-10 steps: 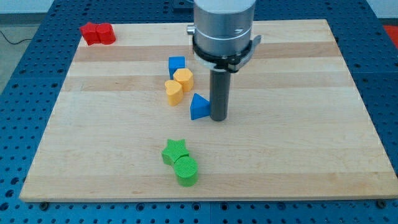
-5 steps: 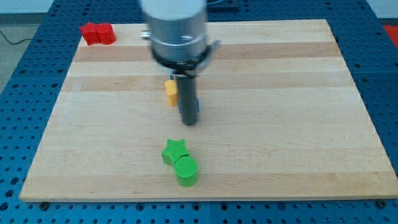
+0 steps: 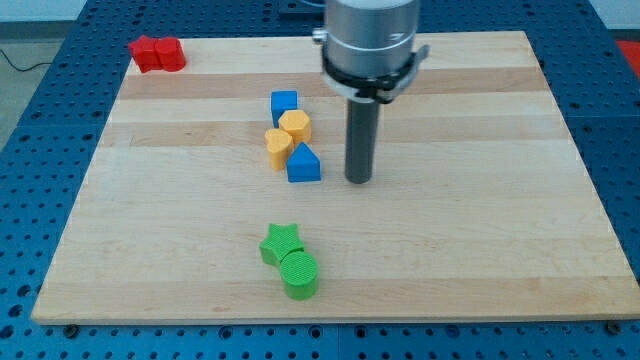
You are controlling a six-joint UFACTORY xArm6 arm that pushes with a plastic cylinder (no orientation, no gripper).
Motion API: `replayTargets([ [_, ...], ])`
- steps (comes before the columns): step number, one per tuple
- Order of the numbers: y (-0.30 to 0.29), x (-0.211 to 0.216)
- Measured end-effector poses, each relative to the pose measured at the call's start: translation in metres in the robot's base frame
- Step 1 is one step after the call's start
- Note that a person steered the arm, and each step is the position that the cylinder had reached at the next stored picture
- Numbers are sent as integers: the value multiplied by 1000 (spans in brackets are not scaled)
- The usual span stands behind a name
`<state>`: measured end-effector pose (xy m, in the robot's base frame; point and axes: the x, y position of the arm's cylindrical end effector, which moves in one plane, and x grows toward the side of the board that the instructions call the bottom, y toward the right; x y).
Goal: Push the blue triangle into the yellow heart
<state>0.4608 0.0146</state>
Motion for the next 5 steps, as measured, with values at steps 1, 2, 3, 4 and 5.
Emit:
replayTargets([
  [1, -34, 6],
  [2, -62, 18],
  [3, -64, 22],
  [4, -62, 23],
  [5, -43, 30],
])
